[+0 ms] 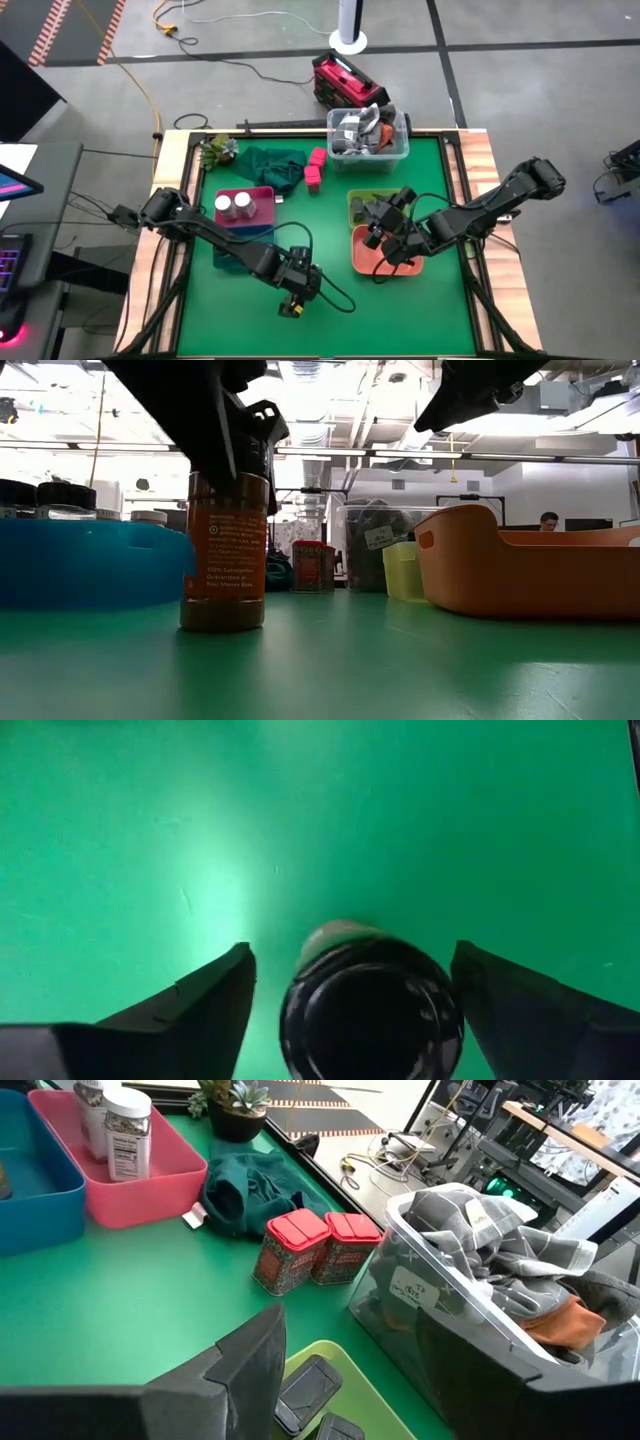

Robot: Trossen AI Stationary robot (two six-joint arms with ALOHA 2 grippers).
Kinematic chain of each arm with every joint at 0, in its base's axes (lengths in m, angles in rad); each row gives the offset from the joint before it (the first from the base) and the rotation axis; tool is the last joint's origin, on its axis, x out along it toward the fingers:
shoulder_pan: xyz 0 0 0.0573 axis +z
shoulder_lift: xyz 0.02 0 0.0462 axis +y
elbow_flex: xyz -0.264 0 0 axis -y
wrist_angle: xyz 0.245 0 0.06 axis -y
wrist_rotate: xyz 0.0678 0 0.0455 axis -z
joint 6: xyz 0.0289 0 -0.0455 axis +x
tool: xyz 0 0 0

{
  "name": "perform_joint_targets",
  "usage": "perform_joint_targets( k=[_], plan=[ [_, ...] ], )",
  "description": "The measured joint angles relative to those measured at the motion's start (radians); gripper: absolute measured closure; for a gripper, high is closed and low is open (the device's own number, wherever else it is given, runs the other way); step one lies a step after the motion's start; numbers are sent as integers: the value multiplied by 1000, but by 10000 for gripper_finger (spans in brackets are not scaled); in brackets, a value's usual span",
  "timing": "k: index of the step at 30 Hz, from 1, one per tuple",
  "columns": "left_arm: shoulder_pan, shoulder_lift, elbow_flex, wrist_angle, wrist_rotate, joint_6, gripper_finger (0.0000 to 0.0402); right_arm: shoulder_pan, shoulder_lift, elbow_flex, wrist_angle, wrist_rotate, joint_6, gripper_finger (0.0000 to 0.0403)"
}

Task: Sort spices by type
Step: Put the black spice bottle into the blue bin

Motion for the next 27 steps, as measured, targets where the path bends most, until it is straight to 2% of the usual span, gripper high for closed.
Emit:
perform_joint_targets(
  k=[8,17,23,27],
  plan=[
    [7,13,-1,1,2,-4,205,0,0,0,0,-1,0,147],
    [9,-22,0,-102,18,-19,209,0,0,0,0,-1,1,147],
    [9,-166,0,-138,-27,-58,209,0,0,0,1,-2,1,147],
    [8,-300,1,-216,-132,-101,209,0,0,0,3,-3,1,147]
  ],
)
